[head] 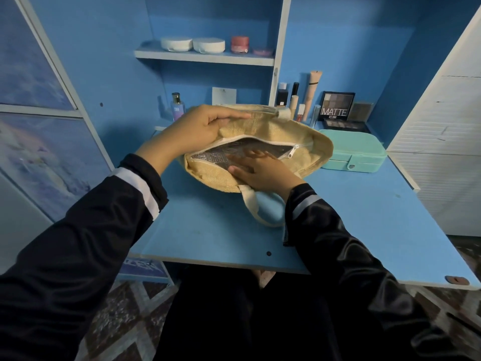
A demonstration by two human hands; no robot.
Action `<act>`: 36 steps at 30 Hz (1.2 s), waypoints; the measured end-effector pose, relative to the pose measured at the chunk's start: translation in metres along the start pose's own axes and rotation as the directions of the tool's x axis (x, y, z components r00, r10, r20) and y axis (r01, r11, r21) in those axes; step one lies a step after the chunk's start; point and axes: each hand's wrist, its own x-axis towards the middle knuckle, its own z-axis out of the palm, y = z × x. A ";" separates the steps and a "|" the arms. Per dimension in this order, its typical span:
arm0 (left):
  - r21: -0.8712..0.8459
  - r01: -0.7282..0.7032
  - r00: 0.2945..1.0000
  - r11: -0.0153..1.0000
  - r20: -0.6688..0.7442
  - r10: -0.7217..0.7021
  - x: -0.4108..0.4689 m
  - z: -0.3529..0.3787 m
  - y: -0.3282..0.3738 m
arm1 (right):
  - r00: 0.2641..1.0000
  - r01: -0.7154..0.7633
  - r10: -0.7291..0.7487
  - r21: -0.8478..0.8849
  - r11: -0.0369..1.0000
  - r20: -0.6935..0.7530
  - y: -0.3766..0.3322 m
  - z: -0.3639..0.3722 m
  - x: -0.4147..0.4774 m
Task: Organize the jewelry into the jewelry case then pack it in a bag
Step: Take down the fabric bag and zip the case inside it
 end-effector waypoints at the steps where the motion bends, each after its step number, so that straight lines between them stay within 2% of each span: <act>1: -0.006 -0.004 1.000 1.000 -0.013 0.004 0.002 -0.001 -0.004 | 1.000 -0.013 0.013 -0.014 1.000 0.011 -0.001 0.004 0.004; 15: -0.076 0.054 0.998 0.996 -0.031 -0.056 0.015 -0.005 -0.012 | 0.990 -0.038 0.049 -0.083 0.996 0.133 0.004 0.026 0.006; 17: -0.074 0.068 0.996 0.995 -0.055 -0.072 0.016 -0.005 -0.015 | 0.991 -0.041 0.050 -0.071 0.997 0.123 0.003 0.018 0.010; 21: -0.095 0.050 0.990 0.994 -0.124 -0.062 0.016 -0.007 -0.013 | 0.998 -0.066 0.066 -0.022 0.998 0.012 -0.006 -0.002 0.026; 26: -0.085 0.030 0.983 0.996 -0.179 -0.045 0.019 -0.008 -0.013 | 0.985 -0.075 0.085 -0.070 0.995 0.153 -0.011 0.005 0.046; 31: -0.073 0.008 0.968 0.997 -0.248 -0.026 0.019 -0.005 -0.018 | 0.987 -0.070 0.084 -0.099 0.993 0.138 -0.009 0.016 0.046; 36: -0.073 0.033 0.975 0.997 -0.219 -0.048 0.019 -0.005 -0.016 | 0.988 -0.062 0.077 -0.111 0.992 0.137 -0.006 0.019 0.043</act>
